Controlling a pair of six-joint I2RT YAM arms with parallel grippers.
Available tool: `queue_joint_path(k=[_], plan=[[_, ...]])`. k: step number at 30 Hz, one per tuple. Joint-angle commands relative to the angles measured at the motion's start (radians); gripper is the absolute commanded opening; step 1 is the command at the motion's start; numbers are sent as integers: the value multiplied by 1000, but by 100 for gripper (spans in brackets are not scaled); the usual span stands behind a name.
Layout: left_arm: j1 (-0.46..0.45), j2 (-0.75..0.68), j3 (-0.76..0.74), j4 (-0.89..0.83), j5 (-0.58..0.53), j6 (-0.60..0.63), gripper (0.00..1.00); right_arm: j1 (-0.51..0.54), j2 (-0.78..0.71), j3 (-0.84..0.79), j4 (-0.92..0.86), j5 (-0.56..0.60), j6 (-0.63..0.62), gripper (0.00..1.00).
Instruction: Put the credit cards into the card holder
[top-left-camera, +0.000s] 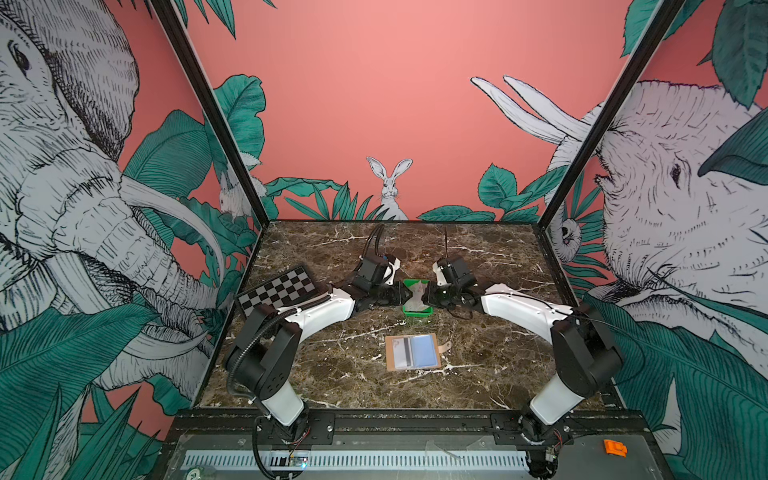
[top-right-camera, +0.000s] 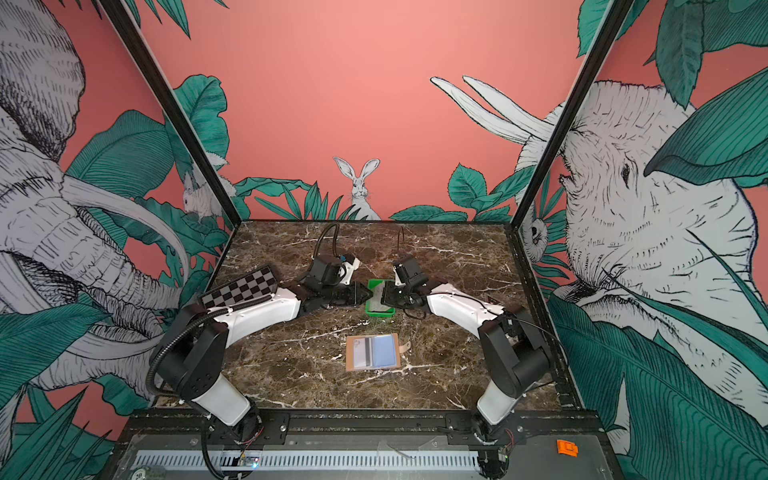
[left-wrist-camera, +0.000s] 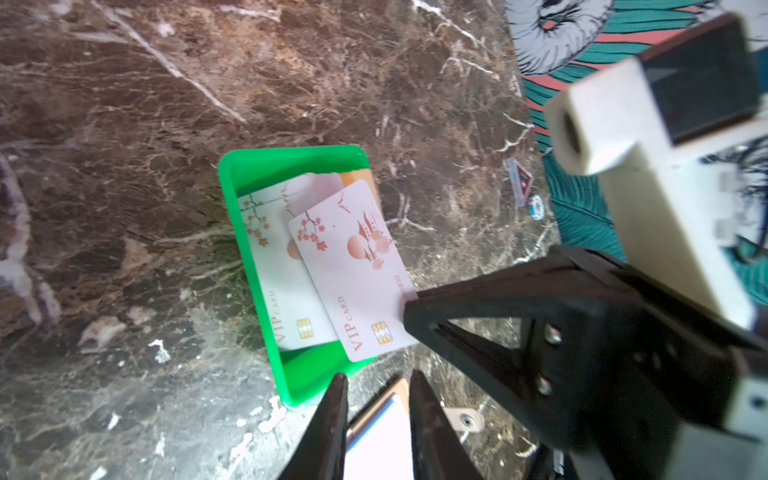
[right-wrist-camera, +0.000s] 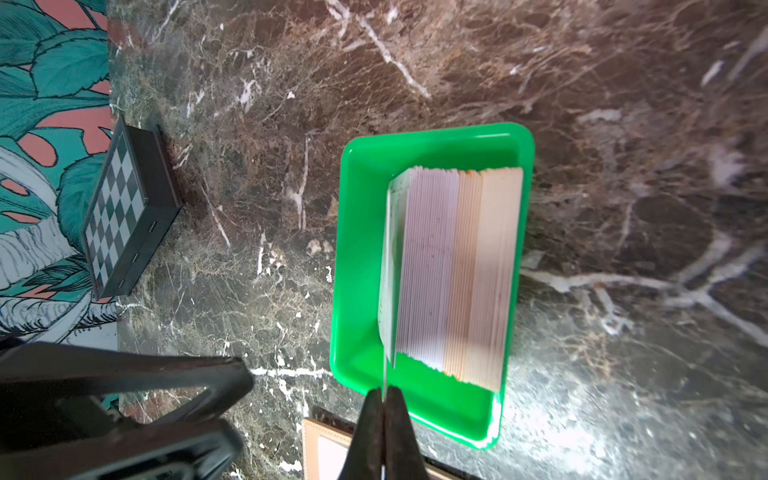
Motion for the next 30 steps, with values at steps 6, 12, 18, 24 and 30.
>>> queue_joint_path(k=[6,12,18,24,30], plan=[[3,-135,-102,87,84,-60,32,16,-147,-72,25,36,11,0],[2,-201,-236,253,135,-156,33,30,-273,-149,29,49,16,0],[3,-288,-370,409,175,-222,33,36,-442,-264,43,52,38,0],[3,-304,-445,594,266,-299,35,36,-614,-346,39,40,57,0],[-1,-246,-486,883,332,-443,39,36,-767,-405,43,27,89,0]])
